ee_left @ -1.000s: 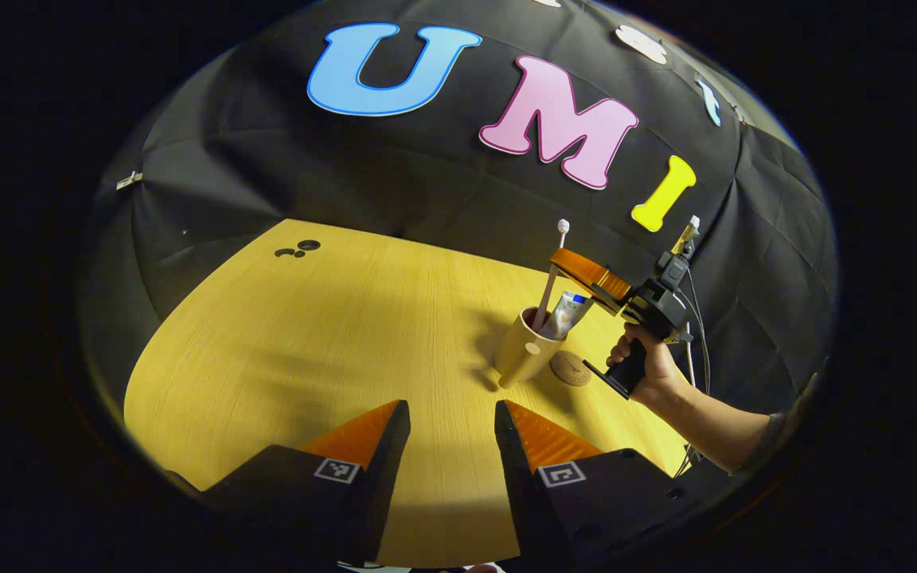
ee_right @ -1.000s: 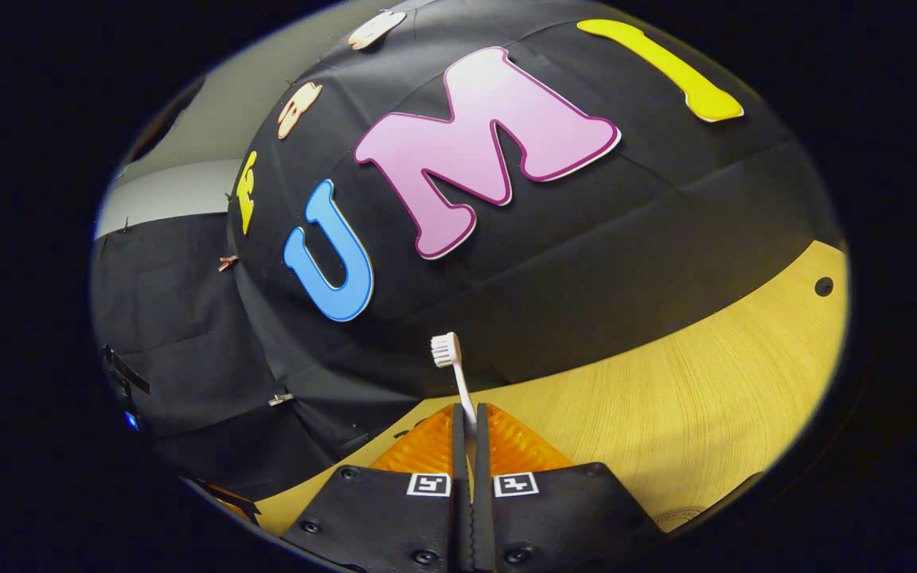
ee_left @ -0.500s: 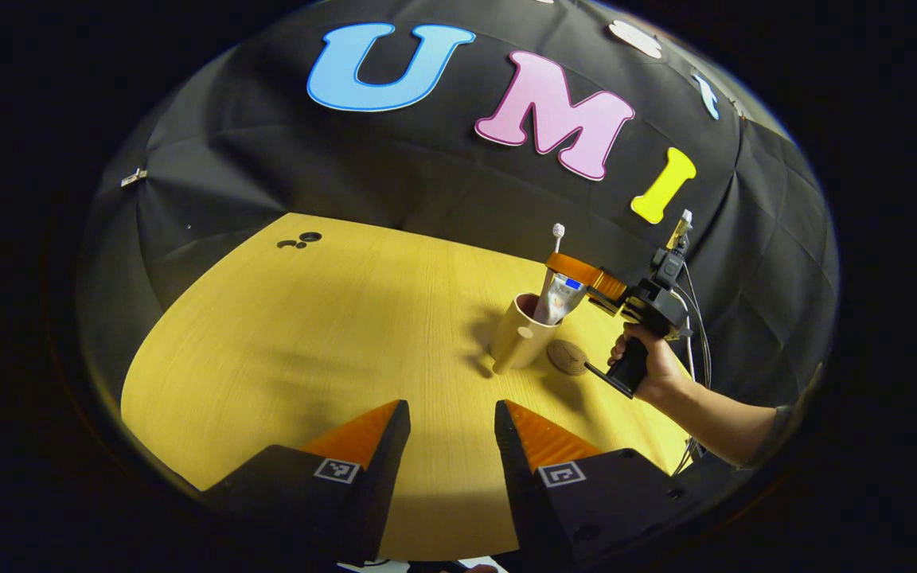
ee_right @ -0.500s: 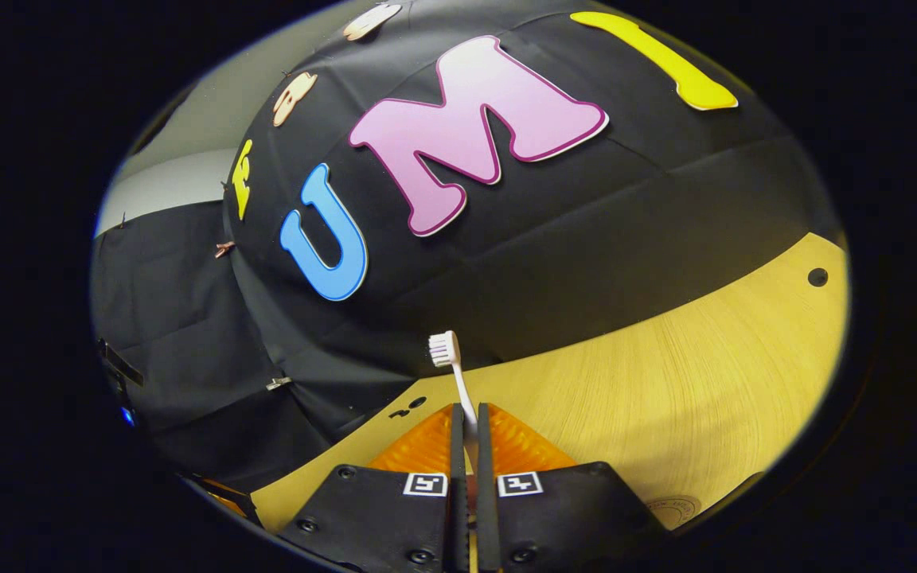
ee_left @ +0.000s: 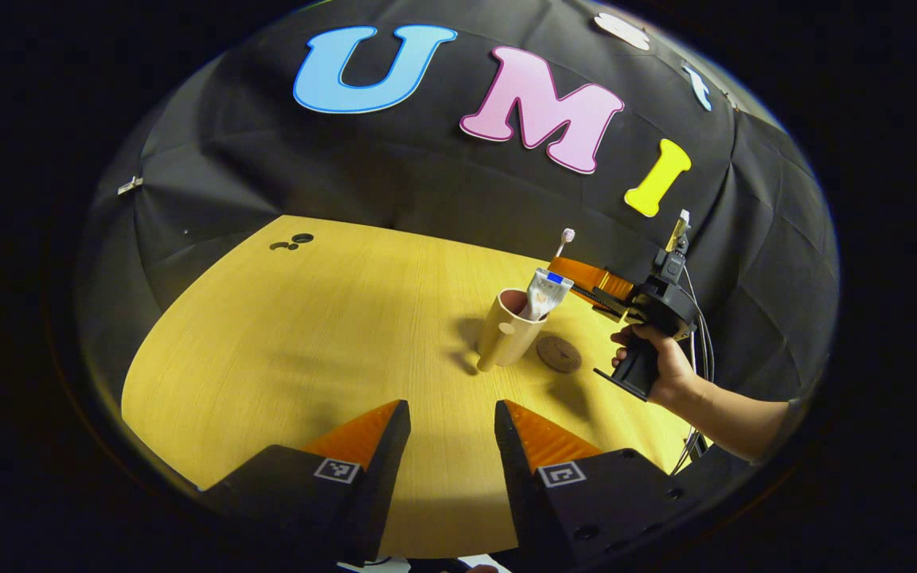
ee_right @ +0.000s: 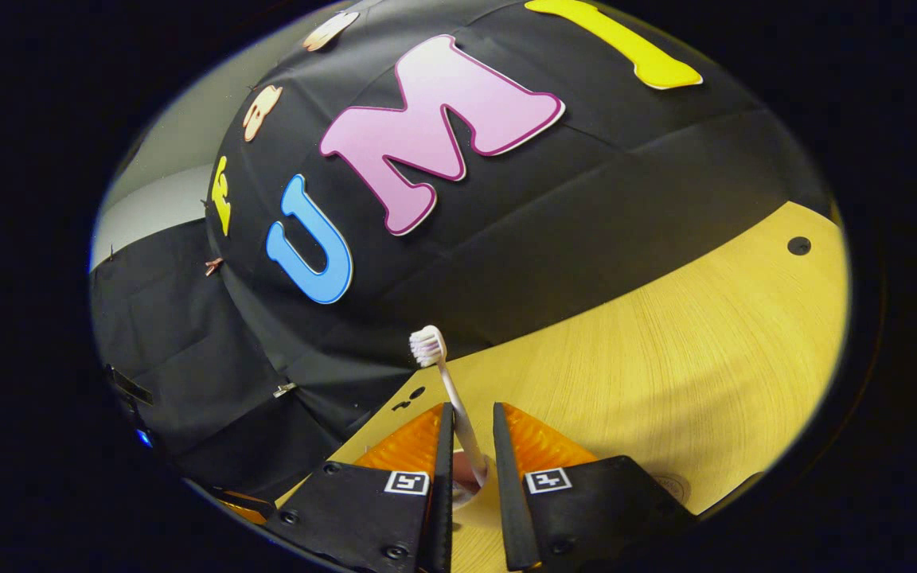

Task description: Put the toothbrush and toothpaste on the desktop into the cup, then pick up the cup and place it on the coaster on the desktop.

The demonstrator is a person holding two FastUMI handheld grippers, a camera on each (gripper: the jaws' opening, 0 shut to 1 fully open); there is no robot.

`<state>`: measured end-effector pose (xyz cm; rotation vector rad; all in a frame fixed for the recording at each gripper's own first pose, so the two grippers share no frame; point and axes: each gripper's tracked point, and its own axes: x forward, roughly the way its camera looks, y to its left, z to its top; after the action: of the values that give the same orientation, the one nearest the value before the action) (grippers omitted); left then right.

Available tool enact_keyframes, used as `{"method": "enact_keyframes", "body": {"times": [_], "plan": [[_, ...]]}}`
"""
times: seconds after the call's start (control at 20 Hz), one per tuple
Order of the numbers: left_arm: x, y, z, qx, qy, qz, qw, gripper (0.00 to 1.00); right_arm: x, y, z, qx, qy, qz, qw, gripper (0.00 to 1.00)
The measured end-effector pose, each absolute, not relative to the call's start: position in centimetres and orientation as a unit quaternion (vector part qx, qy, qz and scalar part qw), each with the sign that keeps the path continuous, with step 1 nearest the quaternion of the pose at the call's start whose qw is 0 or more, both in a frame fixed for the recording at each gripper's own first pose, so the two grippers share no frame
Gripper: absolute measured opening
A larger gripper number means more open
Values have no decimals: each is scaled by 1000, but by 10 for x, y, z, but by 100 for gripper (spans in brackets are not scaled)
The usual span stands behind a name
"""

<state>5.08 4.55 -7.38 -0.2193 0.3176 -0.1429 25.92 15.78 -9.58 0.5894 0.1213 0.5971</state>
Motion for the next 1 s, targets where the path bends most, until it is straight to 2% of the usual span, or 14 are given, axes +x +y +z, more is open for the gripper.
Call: {"method": "enact_keyframes", "body": {"times": [0.5,0.85,1.0], "plan": [[87,17,-53,-84,162,-96,979,66,213,132,-117,320,119,273,900,32],[132,2,-65,-20,226,-111,968,66,164,109,-138,353,168,231,891,32],[152,-15,-77,2,266,-140,954,66,149,91,-148,350,183,205,895,40]]}}
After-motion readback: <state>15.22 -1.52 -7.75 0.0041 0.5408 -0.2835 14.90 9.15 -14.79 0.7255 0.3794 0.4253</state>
